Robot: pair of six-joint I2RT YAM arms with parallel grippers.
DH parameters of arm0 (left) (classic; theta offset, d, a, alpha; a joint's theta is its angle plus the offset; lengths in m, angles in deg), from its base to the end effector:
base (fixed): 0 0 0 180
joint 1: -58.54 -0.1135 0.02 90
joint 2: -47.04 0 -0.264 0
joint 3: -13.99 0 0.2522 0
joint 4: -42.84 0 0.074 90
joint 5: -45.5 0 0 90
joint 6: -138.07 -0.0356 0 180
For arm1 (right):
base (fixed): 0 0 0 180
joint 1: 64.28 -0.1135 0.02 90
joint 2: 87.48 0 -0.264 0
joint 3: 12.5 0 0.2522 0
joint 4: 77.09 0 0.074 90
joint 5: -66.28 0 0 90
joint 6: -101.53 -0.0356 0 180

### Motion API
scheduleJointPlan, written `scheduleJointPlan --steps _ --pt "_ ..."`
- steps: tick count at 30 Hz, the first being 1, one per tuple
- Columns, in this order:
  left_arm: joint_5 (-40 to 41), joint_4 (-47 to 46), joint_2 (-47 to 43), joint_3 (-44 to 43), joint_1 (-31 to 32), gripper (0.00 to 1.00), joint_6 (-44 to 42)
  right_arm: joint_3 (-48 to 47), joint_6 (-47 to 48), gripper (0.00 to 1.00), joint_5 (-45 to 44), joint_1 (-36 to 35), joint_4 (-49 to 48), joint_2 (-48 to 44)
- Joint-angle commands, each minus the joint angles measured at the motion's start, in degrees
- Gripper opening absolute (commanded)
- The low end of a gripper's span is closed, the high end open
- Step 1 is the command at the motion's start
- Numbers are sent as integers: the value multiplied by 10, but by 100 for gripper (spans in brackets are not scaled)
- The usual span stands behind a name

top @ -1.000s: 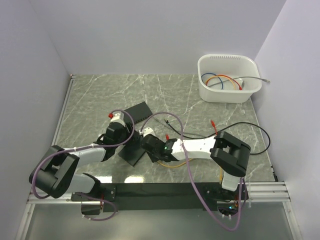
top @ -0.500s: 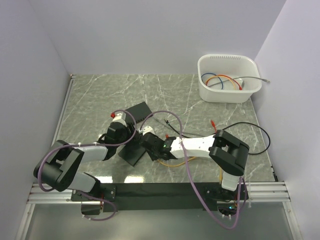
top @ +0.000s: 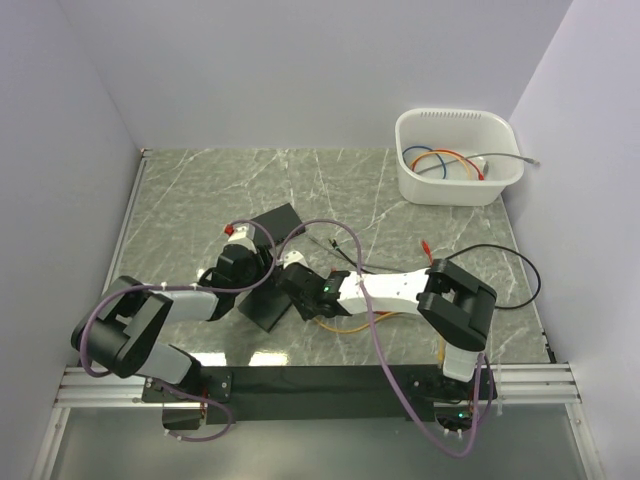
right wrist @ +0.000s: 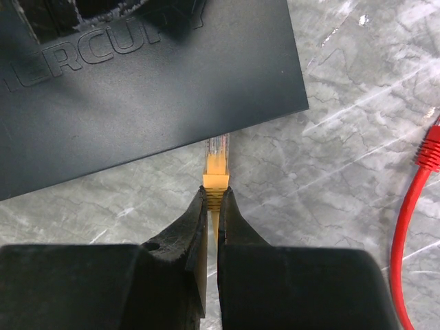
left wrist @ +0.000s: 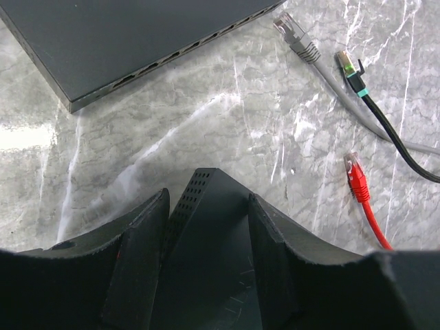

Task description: Insert the plug into the switch port

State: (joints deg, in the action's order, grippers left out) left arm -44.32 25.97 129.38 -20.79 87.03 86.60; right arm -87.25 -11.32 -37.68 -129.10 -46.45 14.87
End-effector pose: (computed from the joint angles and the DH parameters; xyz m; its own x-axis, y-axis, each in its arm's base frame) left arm 0.2191 -0.1188 0.1331 -0.6466 -0.3578 -0.6737 0.0919 0.8402 -0.5344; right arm 0.1597 0.3195 0.1623 -0.6534 -0.5041 -0.5647 -0.6191 0.7852 0.0154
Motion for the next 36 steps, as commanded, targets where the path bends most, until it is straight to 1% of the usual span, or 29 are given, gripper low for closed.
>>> scheduleJointPlan --steps 1,11,16,21,25,30,36 --pt "-15 -12 4 -3 16 55 -2 -33 4 0 -5 3 -28 10" --pt "-22 -5 -14 -2 27 54 -33 -29 15 0 -27 3 -37 20" --pt "-31 6 -18 -5 33 54 -55 -24 36 0 -64 3 -42 2" --pt "-42 18 -25 -12 40 54 -81 -21 68 0 -78 5 -50 -10" --pt "-46 19 -18 -19 44 54 -87 -17 103 0 -59 4 -59 -17" --pt "-48 15 -8 -31 46 53 -100 8 114 0 -22 3 -84 -43" --pt "-56 7 9 -46 46 53 -117 25 119 0 -13 4 -98 -58"
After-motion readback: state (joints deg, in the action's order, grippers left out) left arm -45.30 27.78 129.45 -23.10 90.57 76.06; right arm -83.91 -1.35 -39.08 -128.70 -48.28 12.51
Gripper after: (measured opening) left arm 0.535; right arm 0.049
